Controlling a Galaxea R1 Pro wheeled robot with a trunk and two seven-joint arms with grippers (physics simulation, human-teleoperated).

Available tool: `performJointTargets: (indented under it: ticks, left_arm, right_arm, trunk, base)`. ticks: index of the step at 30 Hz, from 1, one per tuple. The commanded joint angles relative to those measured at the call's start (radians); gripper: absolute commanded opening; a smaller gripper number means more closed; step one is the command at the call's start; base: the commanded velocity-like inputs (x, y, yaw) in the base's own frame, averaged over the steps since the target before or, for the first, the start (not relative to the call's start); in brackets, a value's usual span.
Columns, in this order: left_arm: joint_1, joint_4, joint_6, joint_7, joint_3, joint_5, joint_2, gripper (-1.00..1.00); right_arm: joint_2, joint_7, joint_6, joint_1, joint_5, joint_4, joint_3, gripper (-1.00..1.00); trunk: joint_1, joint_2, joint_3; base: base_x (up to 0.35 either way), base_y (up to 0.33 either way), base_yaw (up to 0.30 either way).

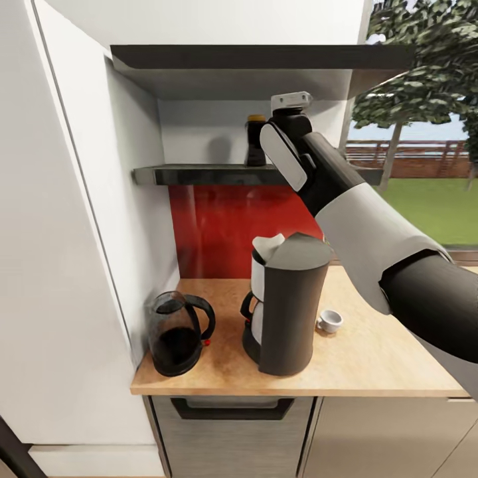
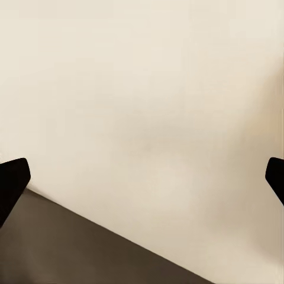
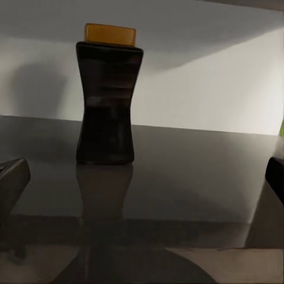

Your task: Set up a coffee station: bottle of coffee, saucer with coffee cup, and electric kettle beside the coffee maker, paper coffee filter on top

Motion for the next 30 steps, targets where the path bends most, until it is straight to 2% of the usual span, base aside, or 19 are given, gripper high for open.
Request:
performJointTargets:
  ticks: [1, 21, 30]
  left_arm:
    - [0.000, 0.003, -0.006, 0.004, 0.009, -0.010, 0.001, 1.00]
    - [0.001, 0.003, -0.006, 0.000, 0.007, -0.010, 0.000, 1.00]
    - [0.005, 0.003, -0.006, 0.001, 0.007, -0.010, -0.001, 1.00]
  right_arm:
    - [0.000, -0.010, 0.001, 0.000, -0.009, 0.000, 0.003, 1.00]
    - [0.000, -0.012, 0.001, 0.000, -0.008, -0.002, 0.003, 1.00]
    - [0.000, -0.012, 0.002, 0.000, -0.008, -0.003, 0.004, 1.00]
  trunk:
    - [0.000, -0.001, 0.000]
    - [0.000, -0.001, 0.000]
    - [0.000, -0.001, 0.000]
  base:
    - [0.050, 0.023, 0.000]
    - [0.085, 0.015, 0.000]
    - [0.076, 0.148, 0.000]
